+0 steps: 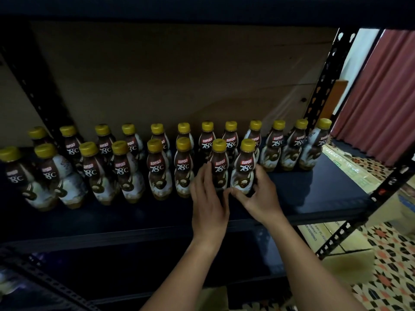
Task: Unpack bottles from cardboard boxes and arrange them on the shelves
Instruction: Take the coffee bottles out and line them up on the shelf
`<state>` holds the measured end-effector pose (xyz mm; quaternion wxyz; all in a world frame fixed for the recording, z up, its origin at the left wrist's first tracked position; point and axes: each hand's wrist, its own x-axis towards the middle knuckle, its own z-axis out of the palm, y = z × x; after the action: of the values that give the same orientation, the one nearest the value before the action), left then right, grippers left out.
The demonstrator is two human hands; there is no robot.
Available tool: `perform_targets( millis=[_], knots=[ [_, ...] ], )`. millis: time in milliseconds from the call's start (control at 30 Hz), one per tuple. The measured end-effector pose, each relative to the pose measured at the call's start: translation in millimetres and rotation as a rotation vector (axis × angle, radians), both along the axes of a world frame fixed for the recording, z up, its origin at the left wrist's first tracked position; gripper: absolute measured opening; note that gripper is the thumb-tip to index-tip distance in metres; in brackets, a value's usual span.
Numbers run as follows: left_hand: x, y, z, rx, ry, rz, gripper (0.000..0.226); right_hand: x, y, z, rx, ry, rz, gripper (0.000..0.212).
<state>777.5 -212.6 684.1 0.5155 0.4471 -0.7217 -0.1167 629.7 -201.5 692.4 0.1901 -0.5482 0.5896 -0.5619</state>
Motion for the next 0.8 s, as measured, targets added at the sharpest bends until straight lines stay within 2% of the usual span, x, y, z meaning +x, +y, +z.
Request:
perform_targets(
  millis=[133, 233, 300, 333, 433, 500, 600, 800],
  knots=[
    [4.8, 0.4, 13.0, -0.076, 0.127, -0.054, 0.083, -0.8, -0.2, -0.6, 0.013, 0.008, 0.003, 0.067],
    [20.2, -10.8, 56.5, -0.251, 0.077, -0.035, 0.063, -3.1, -1.1, -2.3, 0.020, 0.021, 0.005, 0.068],
    [35.7, -25.1, 98.9, -0.302, -0.151, -0.029, 0.048, -3.5, -1.5, -2.2, 0.023, 0.036, 0.008, 0.069],
    [44.6, -33.4, 119.2, -0.266, -0.312, -0.049, 0.046, -3.8, -1.7, -2.1, 0.025, 0.038, 0.012, 0.068],
    [71.1, -57.4, 162.9, -0.027, -0.776, -0.104, 0.051, -4.2, -1.6, -1.7, 0.027, 0.035, 0.018, 0.066],
    [83.3, -68.1, 174.0, 0.111, -0.906, -0.148, 0.050, -3.9, -1.6, -0.9, 0.022, 0.042, 0.014, 0.066],
    [90.0, -73.6, 178.2, 0.241, -0.830, -0.256, 0.049, -3.6, -1.6, -0.2, 0.012, 0.051, 0.005, 0.069],
    [92.8, -82.3, 174.9, 0.238, -0.795, -0.292, 0.048, -4.3, -1.5, -1.5, 0.003, 0.052, 0.019, 0.065]
  ],
)
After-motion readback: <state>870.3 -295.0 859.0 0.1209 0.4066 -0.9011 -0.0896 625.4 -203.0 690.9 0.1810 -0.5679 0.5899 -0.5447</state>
